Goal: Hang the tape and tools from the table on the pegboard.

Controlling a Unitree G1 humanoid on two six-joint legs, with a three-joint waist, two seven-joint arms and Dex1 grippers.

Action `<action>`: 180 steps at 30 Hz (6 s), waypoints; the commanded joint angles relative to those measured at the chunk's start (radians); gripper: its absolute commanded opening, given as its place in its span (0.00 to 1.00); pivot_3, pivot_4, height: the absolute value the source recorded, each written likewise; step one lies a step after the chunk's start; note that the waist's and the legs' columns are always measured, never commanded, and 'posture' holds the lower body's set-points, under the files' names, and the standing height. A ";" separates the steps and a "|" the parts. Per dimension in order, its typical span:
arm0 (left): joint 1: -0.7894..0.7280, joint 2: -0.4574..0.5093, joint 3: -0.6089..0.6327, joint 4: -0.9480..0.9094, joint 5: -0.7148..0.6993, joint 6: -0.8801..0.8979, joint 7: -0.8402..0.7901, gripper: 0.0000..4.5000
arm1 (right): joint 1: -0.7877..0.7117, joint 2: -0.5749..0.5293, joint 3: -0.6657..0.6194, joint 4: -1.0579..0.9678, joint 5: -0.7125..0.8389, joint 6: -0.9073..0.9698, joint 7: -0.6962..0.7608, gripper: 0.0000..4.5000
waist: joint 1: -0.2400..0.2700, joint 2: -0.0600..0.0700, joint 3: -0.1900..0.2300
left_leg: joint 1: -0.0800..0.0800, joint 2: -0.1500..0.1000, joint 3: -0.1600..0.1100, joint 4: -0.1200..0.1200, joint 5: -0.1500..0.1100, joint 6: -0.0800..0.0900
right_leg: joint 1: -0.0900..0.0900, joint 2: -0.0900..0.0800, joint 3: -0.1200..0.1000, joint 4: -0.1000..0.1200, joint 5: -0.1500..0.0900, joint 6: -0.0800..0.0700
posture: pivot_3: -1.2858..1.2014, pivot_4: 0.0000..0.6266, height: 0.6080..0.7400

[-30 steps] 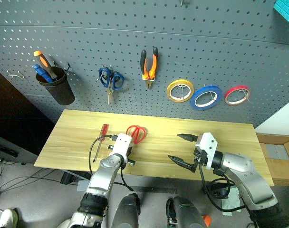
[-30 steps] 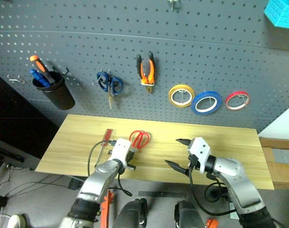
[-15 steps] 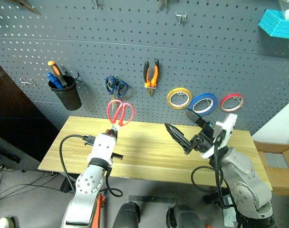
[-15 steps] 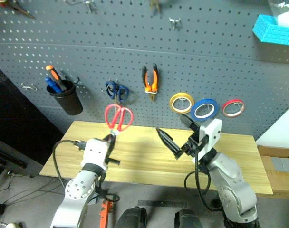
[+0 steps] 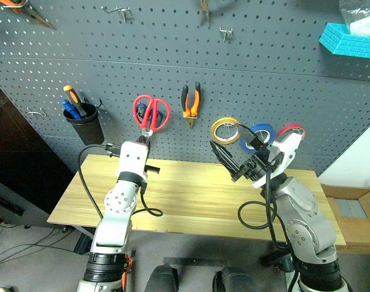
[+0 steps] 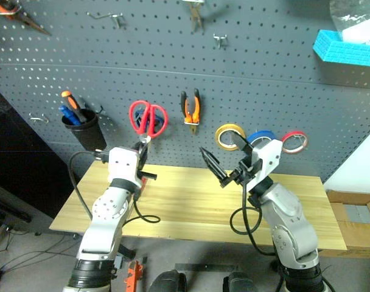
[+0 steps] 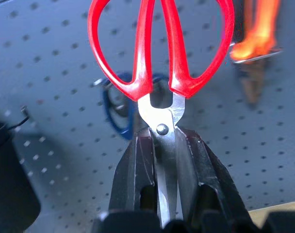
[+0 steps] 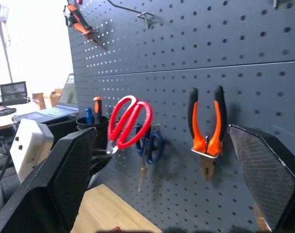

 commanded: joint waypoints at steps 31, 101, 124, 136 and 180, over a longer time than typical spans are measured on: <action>-0.215 0.032 0.061 0.264 -0.104 0.081 -0.072 0.56 | -0.013 -0.035 -0.016 -0.067 0.006 0.008 -0.045 1.00 | 0.001 0.001 -0.005 | 0.002 0.000 0.001 0.000 0.000 0.001 | 0.002 0.000 0.001 0.001 0.000 -0.001 | 0.54 0.15 1.00; -0.487 0.193 0.036 1.045 -0.103 0.019 -0.292 0.20 | -0.294 0.026 0.343 0.264 -0.277 0.104 0.180 1.00 | 0.023 -0.004 0.203 | -0.005 0.001 -0.003 -0.003 -0.003 0.000 | -0.005 -0.006 -0.008 0.000 -0.002 -0.002 | 0.56 0.44 1.00; -0.715 0.243 0.115 0.326 0.068 0.159 0.114 0.20 | -0.379 0.140 0.130 0.182 -0.028 0.083 0.114 1.00 | 0.034 -0.009 0.113 | -0.014 0.000 -0.025 -0.002 0.013 -0.012 | -0.003 0.000 -0.032 0.000 0.002 -0.007 | 0.58 0.15 1.00; -1.097 0.380 0.122 1.111 0.065 -0.276 0.203 0.20 | -0.405 0.134 0.088 0.220 -0.040 0.062 0.081 1.00 | 0.031 -0.010 0.108 | -0.022 -0.001 -0.022 -0.002 0.014 -0.015 | -0.011 -0.001 -0.030 0.001 0.005 -0.009 | 0.57 0.23 1.00; -0.510 0.187 0.155 0.109 -0.217 0.396 0.073 0.99 | -0.208 -0.141 0.048 0.057 -0.173 0.069 0.055 1.00 | 0.047 -0.012 0.099 | -0.019 -0.001 -0.025 0.002 0.015 -0.015 | -0.005 -0.002 -0.031 0.003 0.005 -0.010 | 0.57 0.16 1.00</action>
